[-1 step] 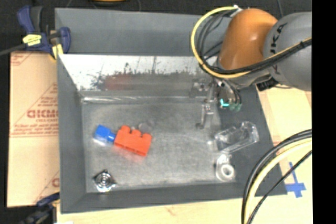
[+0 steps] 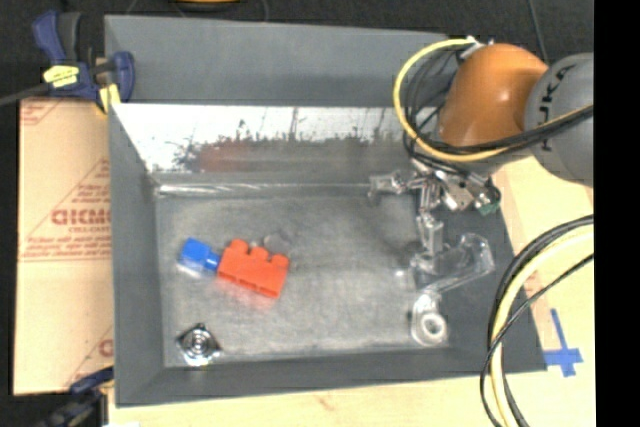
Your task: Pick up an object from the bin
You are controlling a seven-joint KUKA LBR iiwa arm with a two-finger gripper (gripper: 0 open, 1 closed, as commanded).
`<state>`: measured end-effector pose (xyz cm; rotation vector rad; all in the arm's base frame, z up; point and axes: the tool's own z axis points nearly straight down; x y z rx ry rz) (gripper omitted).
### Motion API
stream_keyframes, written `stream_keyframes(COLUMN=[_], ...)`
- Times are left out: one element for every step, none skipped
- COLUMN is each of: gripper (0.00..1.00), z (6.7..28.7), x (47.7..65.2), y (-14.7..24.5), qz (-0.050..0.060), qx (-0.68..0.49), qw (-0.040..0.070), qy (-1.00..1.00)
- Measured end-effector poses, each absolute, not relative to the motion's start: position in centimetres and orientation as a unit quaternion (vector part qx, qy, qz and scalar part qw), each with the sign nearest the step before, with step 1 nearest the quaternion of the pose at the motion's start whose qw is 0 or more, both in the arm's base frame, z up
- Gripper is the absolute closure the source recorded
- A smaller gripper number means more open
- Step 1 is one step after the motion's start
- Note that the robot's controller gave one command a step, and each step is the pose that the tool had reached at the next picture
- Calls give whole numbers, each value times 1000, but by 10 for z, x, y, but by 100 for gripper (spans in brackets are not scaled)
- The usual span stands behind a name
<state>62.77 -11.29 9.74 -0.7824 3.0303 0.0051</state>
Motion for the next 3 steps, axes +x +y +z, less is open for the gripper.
stream_keyframes(gripper=[0,0,0], z=[96,101,81], x=[627,577,618], y=[-117,-69,-121], qz=[-1,0,-1], qx=[-347,-295,-564], qw=[4,1,8], qy=[938,955,825])
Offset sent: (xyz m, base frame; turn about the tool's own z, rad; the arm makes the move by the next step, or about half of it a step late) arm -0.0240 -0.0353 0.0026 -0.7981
